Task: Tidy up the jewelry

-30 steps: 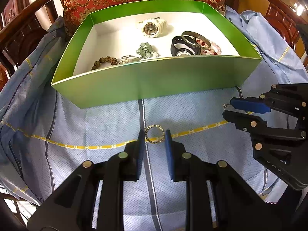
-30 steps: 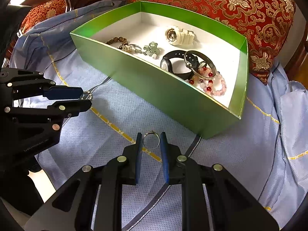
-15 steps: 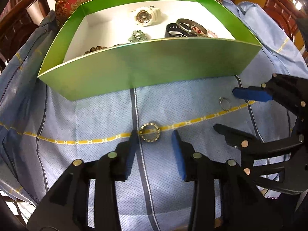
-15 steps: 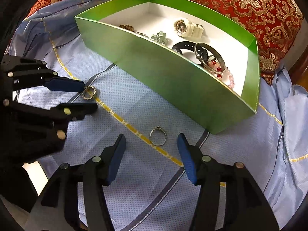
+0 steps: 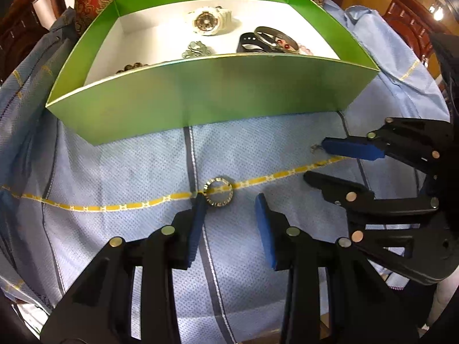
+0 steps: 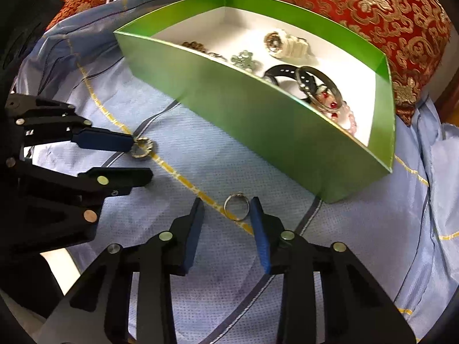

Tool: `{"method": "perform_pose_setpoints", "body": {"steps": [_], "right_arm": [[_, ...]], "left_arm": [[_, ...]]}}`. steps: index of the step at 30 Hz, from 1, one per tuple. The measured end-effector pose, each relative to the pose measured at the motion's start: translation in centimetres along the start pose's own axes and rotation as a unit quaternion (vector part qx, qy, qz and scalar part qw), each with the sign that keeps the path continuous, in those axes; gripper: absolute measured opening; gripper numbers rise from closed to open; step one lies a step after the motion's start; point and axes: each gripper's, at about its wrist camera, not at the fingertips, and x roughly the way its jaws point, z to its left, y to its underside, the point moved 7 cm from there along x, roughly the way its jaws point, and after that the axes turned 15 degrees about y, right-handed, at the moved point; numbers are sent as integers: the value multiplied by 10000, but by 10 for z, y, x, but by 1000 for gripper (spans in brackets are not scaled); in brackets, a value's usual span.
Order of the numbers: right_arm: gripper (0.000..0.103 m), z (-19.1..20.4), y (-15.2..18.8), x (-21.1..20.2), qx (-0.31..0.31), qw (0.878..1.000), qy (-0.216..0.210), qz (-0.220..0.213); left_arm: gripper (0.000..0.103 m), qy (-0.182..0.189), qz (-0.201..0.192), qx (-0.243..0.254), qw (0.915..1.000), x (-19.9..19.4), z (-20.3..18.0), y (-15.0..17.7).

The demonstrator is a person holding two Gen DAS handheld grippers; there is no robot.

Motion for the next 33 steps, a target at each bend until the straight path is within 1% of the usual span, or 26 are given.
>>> {"method": "perform_pose_setpoints", "body": {"steps": [3, 5, 6, 7, 11, 14, 16, 20, 21, 23, 25, 26, 27, 28, 30, 33], "right_arm": [[36, 1, 1, -2, -53, 9999, -100, 35], [36, -1, 1, -3, -51, 9999, -112, 32], [36, -3, 1, -4, -35, 9999, -98, 31], [36, -4, 2, -5, -14, 10000, -85, 29], [36, -11, 7, -3, 45, 10000, -8, 70], [36, -12, 7, -2, 41, 10000, 43, 47], [36, -11, 7, -1, 41, 10000, 65, 26], [36, -10, 6, 0, 61, 9999, 114, -28], [36, -9, 5, 0, 76, 9999, 113, -34], [36, -9, 3, 1, 83, 9999, 114, -46], [26, -6, 1, 1, 89, 9999, 57, -60], [24, -5, 0, 1, 73, 9999, 26, -64], [21, -3, -1, 1, 52, 10000, 13, -69], [21, -2, -1, 1, 41, 10000, 28, -72], [21, -2, -1, 0, 54, 10000, 18, -69], [19, -3, -2, 0, 85, 9999, -23, -68]], "left_arm": [[36, 264, 48, 21, 9996, -1, -4, 4], [36, 574, 48, 43, 9983, -3, -12, 5], [36, 603, 26, 108, 9981, -4, -16, 5], [36, 552, 8, 154, 9984, -3, -20, 4], [37, 106, -94, 175, 9997, -1, -15, 0], [42, -206, -37, 292, 9994, 8, -13, -5], [49, -324, -68, 403, 9986, 9, -16, -5], [49, -366, -124, 318, 9987, 11, -13, -9], [48, -370, -137, 294, 9988, 11, -13, -9], [42, -377, -150, 314, 9987, 9, -13, -10], [32, -371, -142, 361, 9986, 8, -12, -9], [30, -366, -140, 362, 9986, 8, -12, -9], [25, -352, -142, 347, 9987, 7, -12, -8], [21, -352, -144, 332, 9987, 6, -11, -7], [21, -335, -146, 285, 9989, 4, -8, -7], [21, -403, -168, 229, 9988, 1, -4, -6]]}}
